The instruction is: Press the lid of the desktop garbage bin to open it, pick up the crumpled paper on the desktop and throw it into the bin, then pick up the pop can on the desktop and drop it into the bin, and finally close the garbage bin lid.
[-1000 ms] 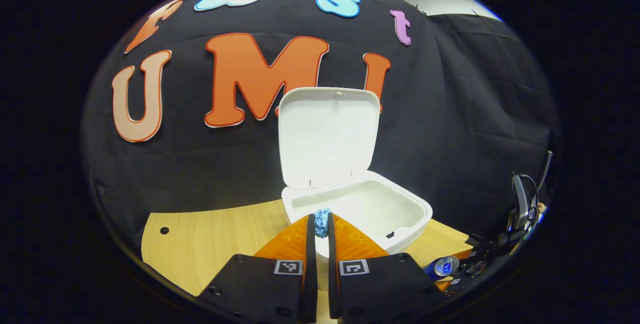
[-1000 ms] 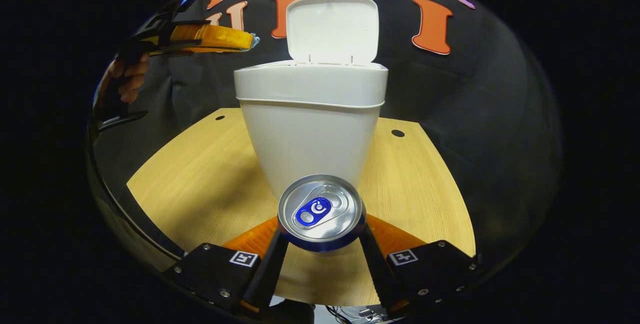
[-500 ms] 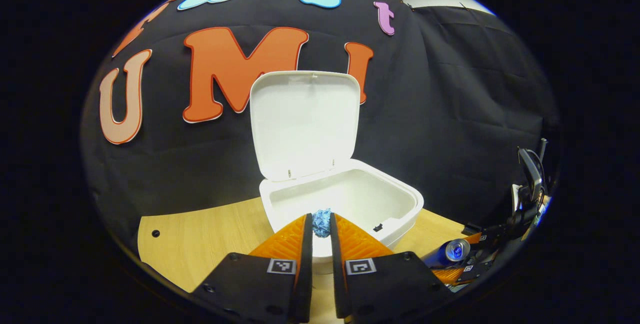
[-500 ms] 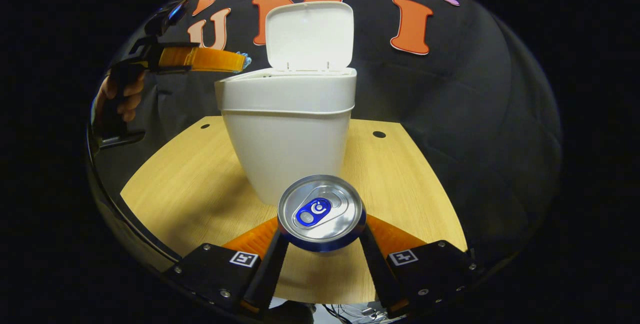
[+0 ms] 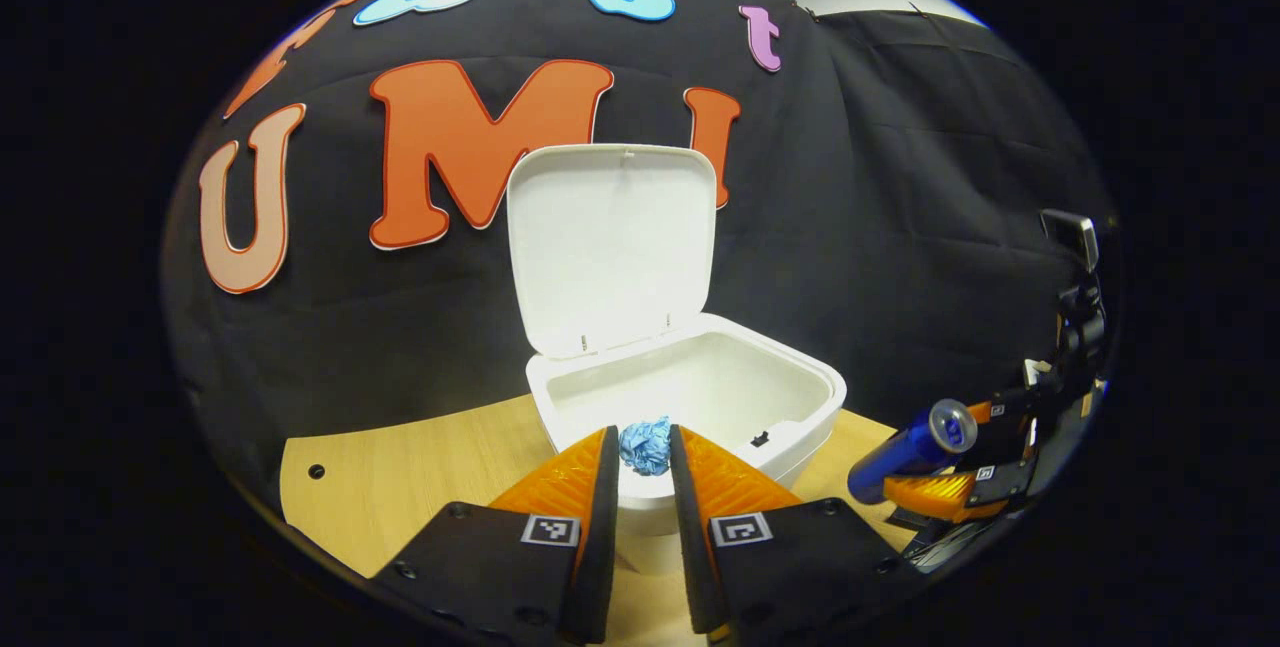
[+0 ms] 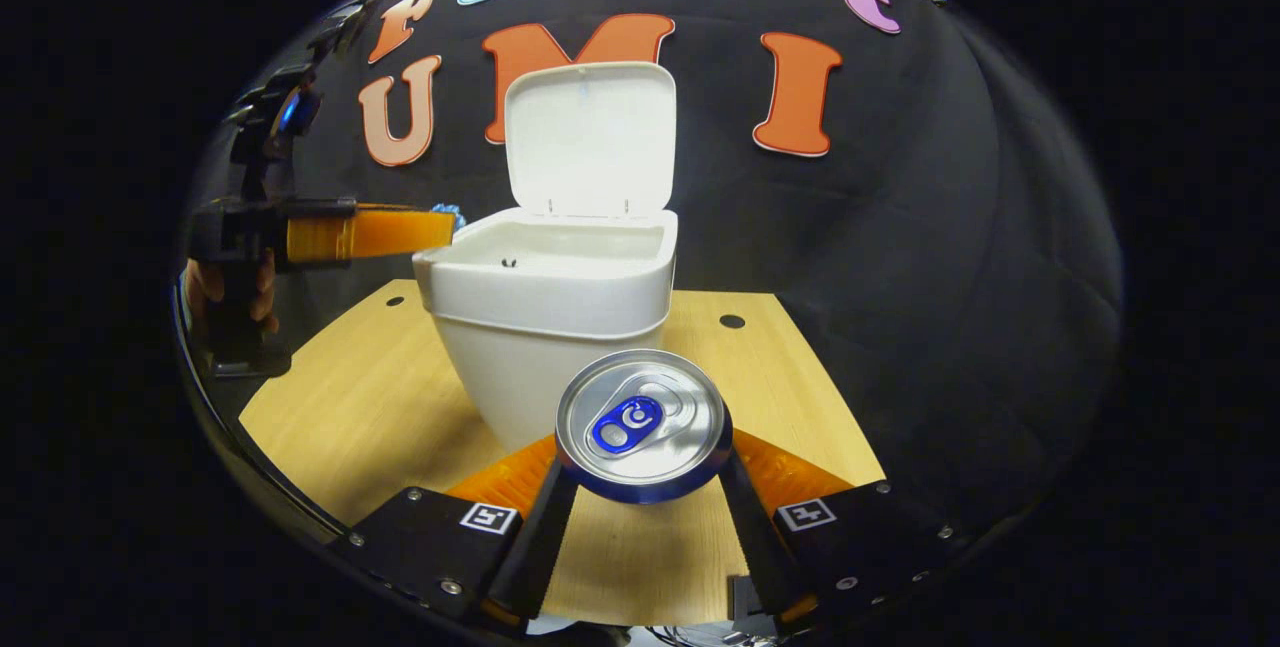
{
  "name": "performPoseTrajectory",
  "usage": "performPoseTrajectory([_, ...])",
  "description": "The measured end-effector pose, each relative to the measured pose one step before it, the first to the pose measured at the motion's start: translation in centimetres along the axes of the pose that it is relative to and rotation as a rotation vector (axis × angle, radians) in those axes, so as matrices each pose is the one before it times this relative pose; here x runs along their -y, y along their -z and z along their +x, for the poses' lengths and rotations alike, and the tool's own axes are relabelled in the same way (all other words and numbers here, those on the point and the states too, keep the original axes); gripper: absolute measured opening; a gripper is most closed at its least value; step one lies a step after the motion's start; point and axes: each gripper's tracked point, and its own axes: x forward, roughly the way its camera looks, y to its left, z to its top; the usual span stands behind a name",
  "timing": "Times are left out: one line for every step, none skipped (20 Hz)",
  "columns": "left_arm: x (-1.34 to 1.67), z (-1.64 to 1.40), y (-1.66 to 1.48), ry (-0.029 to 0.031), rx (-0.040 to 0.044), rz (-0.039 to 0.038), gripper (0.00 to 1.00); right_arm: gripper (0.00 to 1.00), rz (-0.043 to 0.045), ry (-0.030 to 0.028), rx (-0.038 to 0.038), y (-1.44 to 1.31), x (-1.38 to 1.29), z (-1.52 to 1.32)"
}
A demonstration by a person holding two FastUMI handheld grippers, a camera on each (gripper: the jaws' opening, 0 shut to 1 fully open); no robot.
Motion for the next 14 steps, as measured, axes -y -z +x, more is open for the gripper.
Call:
performPoseTrajectory([-0.214,0.054,0.089,0.00173,0.00297,-0.00279,0.3,0.8,-0.00757,0.00413,0.01984,-1.118,0.168,-0.195])
performPoseTrajectory([0.135,-0.282,0.033,0.008,0.00152,-0.00301,0.42,0.8,-0.00925,0.00146,0.02103,-1.068,-0.036,-0.163])
performPoseTrajectory([-0.089,-0.074,-0.073,0.00017,0.00537,-0.00068,0.44,0.8,-0.01068,0.00106,0.02044,-1.121,0.114,-0.042])
performPoseTrajectory([-0.163,-0.069,0.0,-0.00694,0.00031,0.00323,0.54,0.8,-0.01384,-0.00071,0.01886,-1.032,-0.033,-0.138])
performPoseTrajectory([-0.186,-0.051,-0.054,-0.0082,-0.00038,0.0028,0.63,0.8,-0.01342,-0.00404,0.02227,-1.109,-0.001,-0.001])
performPoseTrajectory([-0.09,-0.141,-0.103,-0.00911,0.00463,0.00157,0.7,0.8,-0.01304,-0.00412,0.01957,-0.97,-0.1,-0.083])
performPoseTrajectory([-0.255,-0.2,-0.185,-0.00685,0.00727,-0.00066,0.77,0.8,-0.00815,-0.00511,0.01831,-0.949,-0.029,-0.007])
performPoseTrajectory([-0.007,-0.162,-0.085,-0.00144,0.00447,-0.00442,0.72,0.8,-0.00427,-0.00579,0.01598,-0.813,-0.127,0.082])
performPoseTrajectory([-0.07,-0.172,-0.11,-0.00014,-0.00248,-0.00368,0.72,0.8,-0.00284,-0.00161,0.01311,-0.772,0.063,0.195])
performPoseTrajectory([-0.022,-0.318,0.473,-0.00047,-0.01031,-0.0034,0.81,0.8,-0.00637,-0.00211,0.01044,-0.522,-0.11,0.134])
performPoseTrajectory([-0.406,-0.279,0.156,-0.01378,-0.00116,-0.00193,0.89,0.8,-0.00118,-0.00673,0.01193,-0.613,-0.05,0.264])
performPoseTrajectory([-0.365,-0.285,-0.025,-0.01443,0.00112,-0.00331,0.9,0.8,-0.00263,-0.0052,0.01332,-0.722,-0.164,0.221])
performPoseTrajectory([-0.428,-0.346,0.012,-0.01361,0.00004,-0.00413,0.92,0.8,-0.00343,-0.0071,0.0138,-0.646,-0.073,0.164])
performPoseTrajectory([-0.495,-0.438,0.081,-0.01528,0.00303,-0.00621,0.93,0.8,-0.00263,-0.00576,0.01092,-0.59,-0.133,0.174])
